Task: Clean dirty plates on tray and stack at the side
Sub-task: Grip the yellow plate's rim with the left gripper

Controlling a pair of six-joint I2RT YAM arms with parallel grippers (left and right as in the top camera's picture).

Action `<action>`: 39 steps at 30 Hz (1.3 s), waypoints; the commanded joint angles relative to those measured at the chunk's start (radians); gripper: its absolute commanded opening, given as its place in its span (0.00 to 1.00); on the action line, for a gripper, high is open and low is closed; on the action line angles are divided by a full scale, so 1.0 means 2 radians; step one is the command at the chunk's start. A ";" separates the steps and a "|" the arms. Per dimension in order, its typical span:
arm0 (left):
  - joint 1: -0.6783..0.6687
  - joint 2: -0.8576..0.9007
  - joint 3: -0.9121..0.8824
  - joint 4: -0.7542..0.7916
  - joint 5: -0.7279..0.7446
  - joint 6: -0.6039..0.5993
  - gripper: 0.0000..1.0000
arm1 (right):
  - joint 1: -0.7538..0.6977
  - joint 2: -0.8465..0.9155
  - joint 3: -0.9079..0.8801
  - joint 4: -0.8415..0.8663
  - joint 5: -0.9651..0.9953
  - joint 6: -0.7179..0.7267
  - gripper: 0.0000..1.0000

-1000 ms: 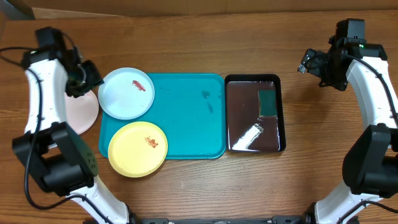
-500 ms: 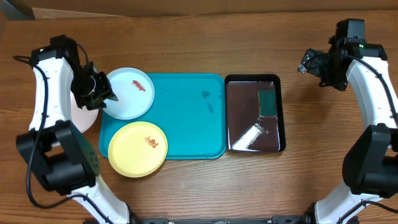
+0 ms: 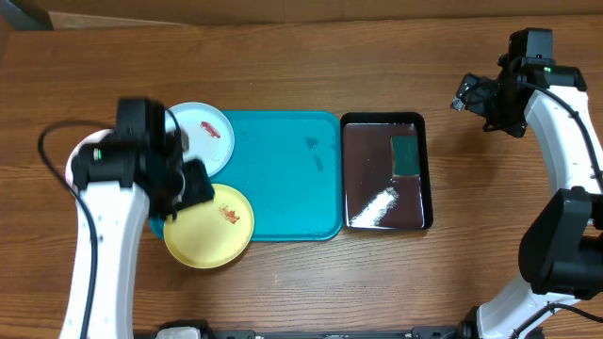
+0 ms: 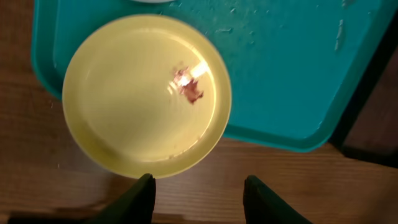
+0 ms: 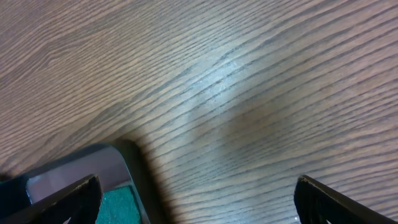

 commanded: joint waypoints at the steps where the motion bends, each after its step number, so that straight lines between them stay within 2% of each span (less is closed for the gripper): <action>1: -0.002 -0.058 -0.048 -0.013 -0.062 -0.072 0.48 | 0.001 -0.003 0.005 0.003 -0.003 0.002 1.00; 4: 0.004 -0.093 -0.068 -0.042 -0.135 -0.145 0.48 | 0.001 -0.003 0.005 0.003 -0.003 0.002 1.00; 7: 0.010 -0.118 -0.090 -0.060 -0.212 -0.238 0.54 | 0.001 -0.003 0.005 0.003 -0.003 0.002 1.00; 11: 0.010 -0.130 -0.120 -0.052 -0.202 -0.310 0.63 | 0.001 -0.003 0.005 0.003 -0.003 0.002 1.00; 15: 0.010 -0.129 -0.159 -0.022 -0.191 -0.348 0.60 | 0.001 -0.003 0.005 0.003 -0.003 0.002 1.00; 20: 0.010 -0.127 -0.225 0.036 -0.151 -0.352 0.52 | 0.001 -0.003 0.005 0.003 -0.003 0.002 1.00; 23: 0.010 -0.127 -0.252 0.059 -0.151 -0.352 0.53 | 0.001 -0.003 0.005 0.003 -0.003 0.002 1.00; 27: 0.010 -0.127 -0.278 0.088 -0.151 -0.352 0.47 | 0.001 -0.003 0.005 0.003 -0.003 0.002 1.00; 33: 0.010 -0.127 -0.305 0.122 -0.153 -0.343 0.47 | 0.001 -0.003 0.005 0.003 -0.003 0.002 1.00; 37: 0.011 -0.126 -0.305 0.138 -0.152 -0.279 0.54 | 0.001 -0.003 0.005 0.003 -0.003 0.002 1.00; 39: 0.015 -0.126 -0.305 0.142 -0.148 -0.265 0.54 | 0.001 -0.003 0.005 0.003 -0.003 0.002 1.00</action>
